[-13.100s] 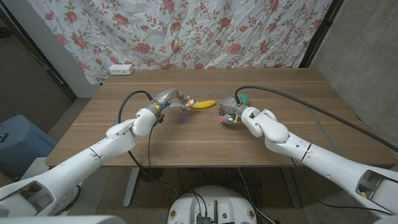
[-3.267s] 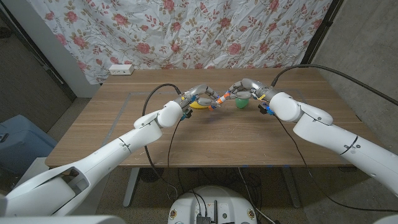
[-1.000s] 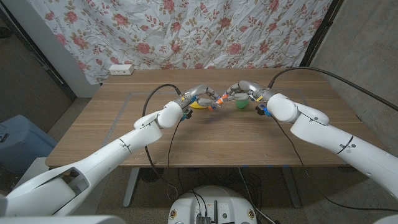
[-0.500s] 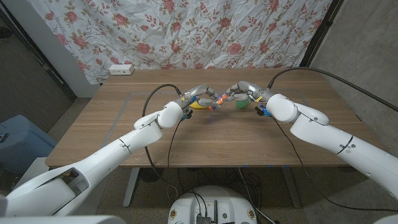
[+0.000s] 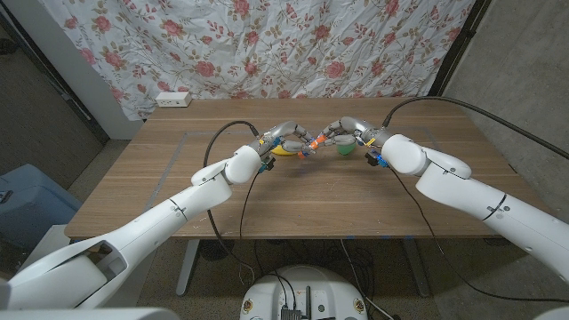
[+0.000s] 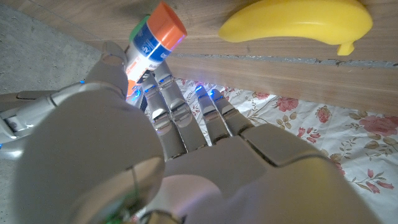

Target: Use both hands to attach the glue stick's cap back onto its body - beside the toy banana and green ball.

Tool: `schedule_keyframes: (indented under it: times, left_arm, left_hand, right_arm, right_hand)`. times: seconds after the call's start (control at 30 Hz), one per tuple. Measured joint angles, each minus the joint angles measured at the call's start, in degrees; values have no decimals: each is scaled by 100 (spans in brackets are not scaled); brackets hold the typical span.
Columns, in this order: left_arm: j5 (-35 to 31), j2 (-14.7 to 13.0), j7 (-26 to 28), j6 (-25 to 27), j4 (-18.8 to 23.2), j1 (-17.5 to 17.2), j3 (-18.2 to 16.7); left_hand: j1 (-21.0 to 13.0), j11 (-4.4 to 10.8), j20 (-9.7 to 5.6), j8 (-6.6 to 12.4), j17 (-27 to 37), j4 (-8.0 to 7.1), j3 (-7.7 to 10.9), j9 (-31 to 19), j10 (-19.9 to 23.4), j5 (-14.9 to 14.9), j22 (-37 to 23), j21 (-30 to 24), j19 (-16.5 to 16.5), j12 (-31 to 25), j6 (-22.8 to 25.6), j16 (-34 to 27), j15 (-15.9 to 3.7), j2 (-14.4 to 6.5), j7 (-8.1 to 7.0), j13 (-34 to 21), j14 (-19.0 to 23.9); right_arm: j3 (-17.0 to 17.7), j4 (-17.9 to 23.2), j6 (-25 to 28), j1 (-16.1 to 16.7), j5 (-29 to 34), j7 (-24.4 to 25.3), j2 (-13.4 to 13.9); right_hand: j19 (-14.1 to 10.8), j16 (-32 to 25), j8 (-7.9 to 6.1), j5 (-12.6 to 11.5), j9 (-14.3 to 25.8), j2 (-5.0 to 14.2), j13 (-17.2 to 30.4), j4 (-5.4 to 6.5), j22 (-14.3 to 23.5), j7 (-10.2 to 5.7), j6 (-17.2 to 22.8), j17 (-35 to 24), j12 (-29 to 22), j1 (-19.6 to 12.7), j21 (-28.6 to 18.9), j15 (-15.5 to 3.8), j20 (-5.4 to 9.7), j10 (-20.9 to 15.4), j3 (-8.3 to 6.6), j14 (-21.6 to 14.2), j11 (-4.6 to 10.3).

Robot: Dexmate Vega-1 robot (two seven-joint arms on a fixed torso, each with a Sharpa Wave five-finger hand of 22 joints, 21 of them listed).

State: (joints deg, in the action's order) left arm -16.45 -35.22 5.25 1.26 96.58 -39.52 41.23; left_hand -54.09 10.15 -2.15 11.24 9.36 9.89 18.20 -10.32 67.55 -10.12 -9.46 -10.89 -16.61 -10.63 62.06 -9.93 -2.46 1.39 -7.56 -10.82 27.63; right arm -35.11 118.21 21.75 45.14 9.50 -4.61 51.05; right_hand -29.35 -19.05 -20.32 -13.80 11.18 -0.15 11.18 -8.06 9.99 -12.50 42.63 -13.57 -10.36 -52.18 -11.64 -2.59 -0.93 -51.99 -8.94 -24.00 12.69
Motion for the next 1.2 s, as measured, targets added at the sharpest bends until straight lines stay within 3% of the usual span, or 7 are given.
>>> schedule_keyframes:
  times: [0.17,0.5,0.77,0.93,1.2]
  left_arm:
    - [1,-2,0,0,0,0,-1]
    - [2,-5,0,-18,-28,2,-1]
    - [0,-6,0,-36,-43,15,-1]
    - [-3,-8,0,-46,-47,18,-1]
    - [-12,5,-9,-85,-80,48,5]
  left_hand:
    - [0,0,0,-1,0,1,-1,0,0,6,0,0,0,5,0,0,0,0,0,0,0]
    - [8,1,0,-18,0,1,-2,0,1,17,0,0,0,7,0,0,0,-8,0,1,0]
    - [9,1,0,-18,0,2,-3,0,1,22,0,0,0,11,0,0,0,-9,0,4,0]
    - [13,11,0,-18,0,3,-16,0,11,22,0,0,0,6,0,0,0,-13,0,5,0]
    - [13,12,0,-17,0,2,-16,0,12,15,0,0,0,-2,0,0,0,-13,0,4,0]
  right_arm:
    - [1,0,-10,-16,-6,-47,20]
    - [1,0,-12,-65,-11,-138,40]
    - [-24,-16,-14,-120,-19,-263,67]
    - [-27,-33,-39,-157,-41,-342,106]
    - [-18,-61,-135,-182,-111,-483,172]
  right_hand:
    - [42,65,85,-62,0,-75,0,33,0,-10,-177,9,22,76,17,-7,-42,192,81,89,-4]
    - [125,207,389,-202,-27,-145,1,63,0,-3,-704,50,22,144,36,2,-81,619,206,284,-10]
    - [310,378,696,-385,-46,-413,-27,159,0,0,-1232,53,22,295,65,20,-184,1185,382,556,-19]
    - [434,490,867,-467,-53,-448,-27,199,-13,7,-1595,53,22,467,65,16,-225,1603,516,765,-28]
    - [656,599,914,-571,-53,-508,-26,285,-13,13,-1956,79,44,663,87,38,-300,2030,683,1060,-35]
